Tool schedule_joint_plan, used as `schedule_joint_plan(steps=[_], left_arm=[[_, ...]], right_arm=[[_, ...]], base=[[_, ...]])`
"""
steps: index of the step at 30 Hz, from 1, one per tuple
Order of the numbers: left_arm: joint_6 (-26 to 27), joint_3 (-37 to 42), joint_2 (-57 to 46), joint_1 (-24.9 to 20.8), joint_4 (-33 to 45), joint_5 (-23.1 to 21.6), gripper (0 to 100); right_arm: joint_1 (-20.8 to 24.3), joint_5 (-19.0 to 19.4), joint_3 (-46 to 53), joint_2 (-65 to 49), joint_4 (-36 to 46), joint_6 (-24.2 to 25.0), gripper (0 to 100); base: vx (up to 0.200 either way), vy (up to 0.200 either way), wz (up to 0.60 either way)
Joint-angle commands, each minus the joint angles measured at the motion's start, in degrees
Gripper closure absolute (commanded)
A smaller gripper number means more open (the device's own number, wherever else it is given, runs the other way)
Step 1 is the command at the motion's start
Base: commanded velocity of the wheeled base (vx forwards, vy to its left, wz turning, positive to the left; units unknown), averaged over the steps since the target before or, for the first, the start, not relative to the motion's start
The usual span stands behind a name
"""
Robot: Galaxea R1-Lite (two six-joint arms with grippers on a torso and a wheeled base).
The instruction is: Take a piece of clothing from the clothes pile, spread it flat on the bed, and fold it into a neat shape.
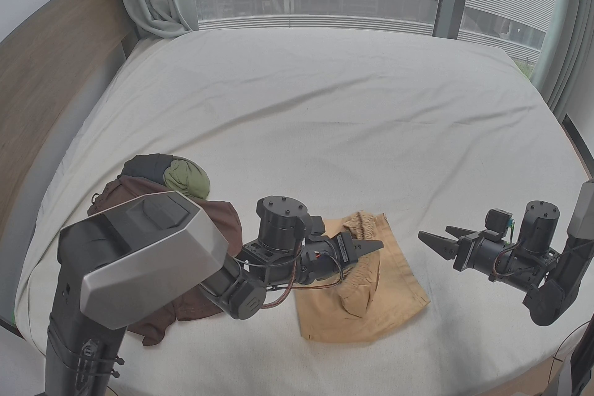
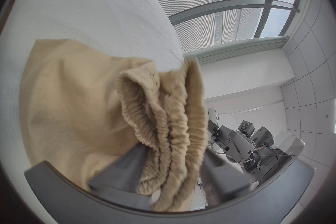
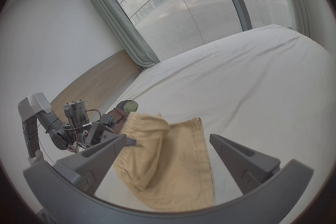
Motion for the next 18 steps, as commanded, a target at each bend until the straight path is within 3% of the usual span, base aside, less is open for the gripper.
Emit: schedule_joint_plan(steps=[1, 8, 18], left_arm=[[-0.02, -0.01, 0.58, 0.13, -0.08, 0.17, 0], [0.06, 1.05, 0.14, 0.39, -0.35, 2.28, 0], [1.03, 10.71, -6.98, 3.29, -4.21, 2.81, 0]], right_arm=[[0.01, 0.03, 0.08, -0.1, -0.04, 0.04, 0], [0.18, 0.03, 0.26, -0.02, -0.04, 0.04, 0], [0.8, -0.05, 0.7, 0.07, -0.04, 0.04, 0]], base=[[0.0, 0.0, 0.0], [0.0, 0.0, 0.0], [0.0, 0.0, 0.0]])
